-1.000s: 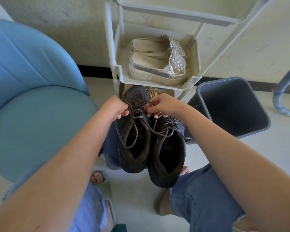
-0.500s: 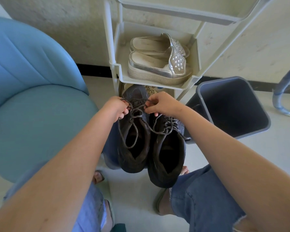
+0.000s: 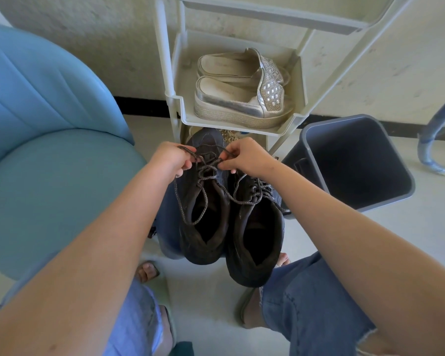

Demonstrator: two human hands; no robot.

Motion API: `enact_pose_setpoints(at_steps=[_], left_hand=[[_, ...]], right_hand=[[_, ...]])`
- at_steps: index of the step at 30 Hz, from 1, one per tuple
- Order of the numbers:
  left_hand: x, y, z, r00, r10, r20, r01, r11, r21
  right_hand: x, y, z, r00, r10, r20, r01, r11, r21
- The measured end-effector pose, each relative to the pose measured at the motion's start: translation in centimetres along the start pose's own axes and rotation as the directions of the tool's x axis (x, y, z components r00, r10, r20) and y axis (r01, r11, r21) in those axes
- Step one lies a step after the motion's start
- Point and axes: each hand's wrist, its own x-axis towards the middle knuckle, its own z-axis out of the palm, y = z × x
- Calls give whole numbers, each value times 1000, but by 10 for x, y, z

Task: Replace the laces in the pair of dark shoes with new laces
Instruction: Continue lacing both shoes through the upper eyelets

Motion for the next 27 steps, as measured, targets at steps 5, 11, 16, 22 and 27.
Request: enact_pose_setpoints(at_steps=[5,11,16,22,27], left_hand=[[-4,-2,-5,982,186,12,-183,948,259],[-1,-12,0,877,467,116,-434,665,608],[2,-14,4,833,547,83,-393,481,784],[1,-14,6,869,492,58,-353,533,769],[5,-14,3,947,315,-66,-246,840,485]], right_hand=[[-1,0,-5,999,19,45,-20,1000,21],[-1,2,-9,996,21,83,-23,999,27],[-1,2,-7,993,-59,98,58,998,20],[2,-1,5,981,-61,186,75,995,-71],[2,1,4,985,-30,172,33,999,-13]])
